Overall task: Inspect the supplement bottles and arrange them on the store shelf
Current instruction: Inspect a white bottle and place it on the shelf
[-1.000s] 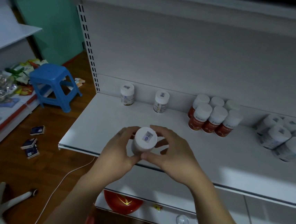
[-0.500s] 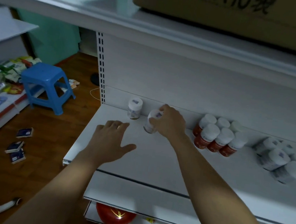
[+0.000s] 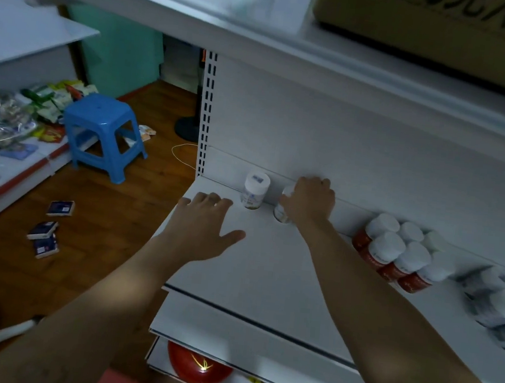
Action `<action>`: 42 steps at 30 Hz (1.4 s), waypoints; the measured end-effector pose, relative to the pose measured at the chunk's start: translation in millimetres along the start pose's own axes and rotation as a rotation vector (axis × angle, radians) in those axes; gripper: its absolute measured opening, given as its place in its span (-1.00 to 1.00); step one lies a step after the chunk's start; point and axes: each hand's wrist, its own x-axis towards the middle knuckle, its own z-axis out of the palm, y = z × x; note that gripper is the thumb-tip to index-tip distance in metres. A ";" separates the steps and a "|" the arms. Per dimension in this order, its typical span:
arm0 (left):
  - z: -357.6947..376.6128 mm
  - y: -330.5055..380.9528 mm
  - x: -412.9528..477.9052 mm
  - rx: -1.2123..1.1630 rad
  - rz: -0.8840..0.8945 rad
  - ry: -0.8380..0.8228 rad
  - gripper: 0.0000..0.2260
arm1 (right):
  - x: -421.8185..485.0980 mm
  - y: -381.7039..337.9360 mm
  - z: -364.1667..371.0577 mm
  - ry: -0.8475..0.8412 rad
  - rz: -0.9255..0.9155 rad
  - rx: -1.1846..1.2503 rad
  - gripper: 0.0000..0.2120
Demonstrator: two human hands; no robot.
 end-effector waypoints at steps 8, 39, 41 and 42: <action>2.5 -4.5 -9.6 -0.026 -0.021 -0.028 -0.34 | 2.5 -45.3 -5.2 0.049 -0.158 0.148 -0.55; -1.2 4.2 -95.1 -0.444 0.232 -0.134 -0.15 | -198.8 -12.6 -35.4 -0.068 0.336 1.316 -0.91; -6.8 8.3 -105.6 -0.491 0.308 -0.145 -0.08 | -220.1 -9.0 -48.9 -0.045 0.332 1.371 -0.93; -11.2 10.5 -110.4 -0.524 0.344 -0.149 -0.05 | -229.6 -7.5 -55.7 -0.032 0.324 1.388 -0.92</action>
